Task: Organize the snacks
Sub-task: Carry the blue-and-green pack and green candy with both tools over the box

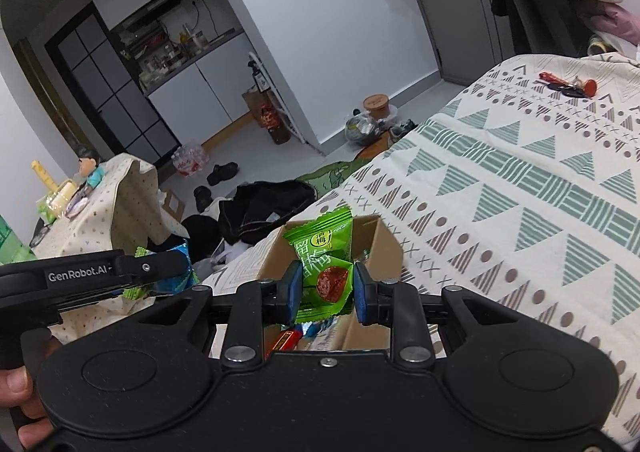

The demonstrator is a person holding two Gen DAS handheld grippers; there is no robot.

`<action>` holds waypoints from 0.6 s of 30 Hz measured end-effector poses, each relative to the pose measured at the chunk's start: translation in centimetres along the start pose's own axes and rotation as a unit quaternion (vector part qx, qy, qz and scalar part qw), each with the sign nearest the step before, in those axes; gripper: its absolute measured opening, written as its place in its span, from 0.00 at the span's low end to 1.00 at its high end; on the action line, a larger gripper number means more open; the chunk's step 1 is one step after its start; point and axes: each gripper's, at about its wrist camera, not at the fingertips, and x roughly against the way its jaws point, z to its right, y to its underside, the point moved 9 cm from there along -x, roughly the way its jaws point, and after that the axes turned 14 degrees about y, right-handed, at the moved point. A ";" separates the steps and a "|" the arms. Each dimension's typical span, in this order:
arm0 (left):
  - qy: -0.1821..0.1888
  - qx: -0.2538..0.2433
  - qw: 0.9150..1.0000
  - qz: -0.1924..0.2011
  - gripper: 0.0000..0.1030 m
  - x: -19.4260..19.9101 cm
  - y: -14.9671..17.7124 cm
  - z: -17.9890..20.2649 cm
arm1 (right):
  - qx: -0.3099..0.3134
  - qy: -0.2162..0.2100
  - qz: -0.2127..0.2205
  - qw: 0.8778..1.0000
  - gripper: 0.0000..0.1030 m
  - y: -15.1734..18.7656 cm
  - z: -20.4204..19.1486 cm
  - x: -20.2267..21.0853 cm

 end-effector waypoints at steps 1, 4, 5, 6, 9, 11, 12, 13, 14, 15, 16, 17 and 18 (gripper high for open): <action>0.000 0.000 1.000 -0.004 0.32 -0.2 0.0 -0.4 | 0.002 0.000 -0.002 1.000 0.25 0.1 -0.3 -0.3; 0.005 0.004 1.000 -0.019 0.32 -1.2 0.3 -1.4 | 0.006 0.002 -0.010 1.000 0.25 0.2 -1.2 -1.2; 0.006 0.006 1.000 -0.025 0.32 -1.5 0.4 -1.7 | 0.006 0.003 -0.013 1.000 0.25 0.3 -1.4 -1.5; 0.008 0.006 0.999 -0.031 0.32 -1.8 0.6 -2.0 | 0.007 0.003 -0.016 1.000 0.25 0.3 -1.6 -1.9; 0.012 0.011 0.999 -0.049 0.32 -3.1 1.2 -2.7 | 0.009 0.005 -0.023 1.000 0.25 0.3 -2.3 -2.7; 0.014 0.016 0.998 -0.060 0.32 -3.9 1.5 -3.1 | 0.009 0.007 -0.027 1.000 0.25 0.4 -2.5 -3.3; 0.016 0.019 0.998 -0.065 0.32 -4.3 1.7 -3.4 | 0.009 0.009 -0.030 0.999 0.25 0.5 -2.6 -3.6; 0.016 0.021 0.997 -0.069 0.32 -4.6 1.8 -3.6 | 0.008 0.010 -0.033 0.999 0.25 0.6 -2.6 -3.9; 0.017 0.022 0.997 -0.072 0.32 -5.0 2.0 -3.8 | 0.008 0.011 -0.036 0.999 0.25 0.7 -2.7 -4.2; 0.018 0.025 0.997 -0.077 0.32 -5.4 2.1 -4.0 | 0.008 0.012 -0.040 0.999 0.25 0.8 -2.7 -4.6; 0.018 0.027 0.996 -0.081 0.32 -5.7 2.2 -4.2 | 0.008 0.014 -0.043 0.999 0.25 0.9 -2.7 -4.9; 0.019 0.029 0.996 -0.086 0.32 -6.1 2.4 -4.4 | 0.007 0.015 -0.046 0.999 0.25 1.1 -2.7 -5.3; 0.021 0.030 0.995 -0.092 0.32 -6.4 2.6 -4.6 | 0.007 0.016 -0.050 0.999 0.25 1.3 -2.7 -5.6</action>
